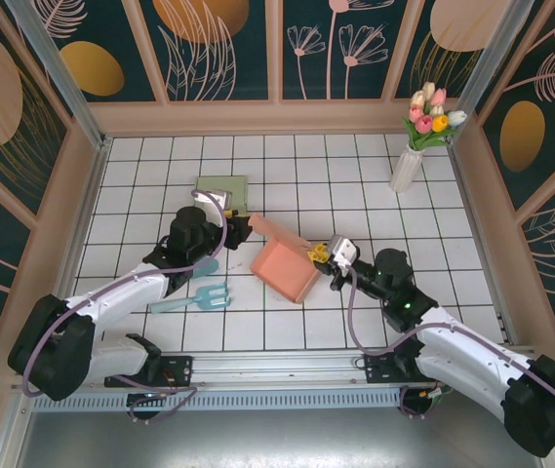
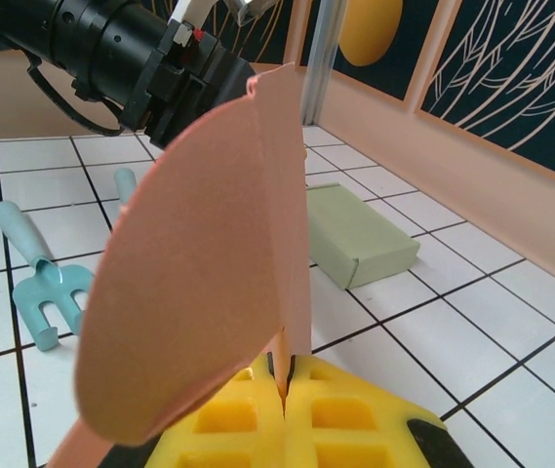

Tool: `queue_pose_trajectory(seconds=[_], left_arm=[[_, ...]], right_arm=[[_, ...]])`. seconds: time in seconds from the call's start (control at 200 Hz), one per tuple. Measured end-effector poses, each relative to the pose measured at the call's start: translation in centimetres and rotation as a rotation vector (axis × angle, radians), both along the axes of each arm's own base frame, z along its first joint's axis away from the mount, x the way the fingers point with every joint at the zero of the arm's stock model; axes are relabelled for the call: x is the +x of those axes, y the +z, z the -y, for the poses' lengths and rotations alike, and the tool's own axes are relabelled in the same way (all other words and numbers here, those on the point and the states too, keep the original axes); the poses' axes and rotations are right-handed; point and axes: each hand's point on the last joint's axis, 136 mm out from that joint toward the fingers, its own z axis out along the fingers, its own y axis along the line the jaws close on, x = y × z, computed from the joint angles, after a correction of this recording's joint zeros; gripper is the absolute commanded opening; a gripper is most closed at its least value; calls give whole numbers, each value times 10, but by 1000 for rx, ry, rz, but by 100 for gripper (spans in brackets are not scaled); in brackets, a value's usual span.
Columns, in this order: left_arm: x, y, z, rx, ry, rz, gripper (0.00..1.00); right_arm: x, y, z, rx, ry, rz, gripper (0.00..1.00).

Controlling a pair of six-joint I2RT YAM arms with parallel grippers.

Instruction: Fold the paper box

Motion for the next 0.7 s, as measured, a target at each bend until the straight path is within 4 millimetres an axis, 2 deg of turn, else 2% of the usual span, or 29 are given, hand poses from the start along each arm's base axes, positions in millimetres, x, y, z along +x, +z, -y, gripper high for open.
queue_pose_trajectory(seconds=[0.295,0.571,0.696], left_arm=[[-1,-6,9,-41,-35,-25,45],[-14,-50,0,-35,-19,-105,44],[-20,-65,-3,-58,-13,-142,42]], right_arm=[[11,-16,-6,-67,1,51,0],[8,-38,-12,-174,24,110,0],[5,-55,-18,-240,32,105,0]])
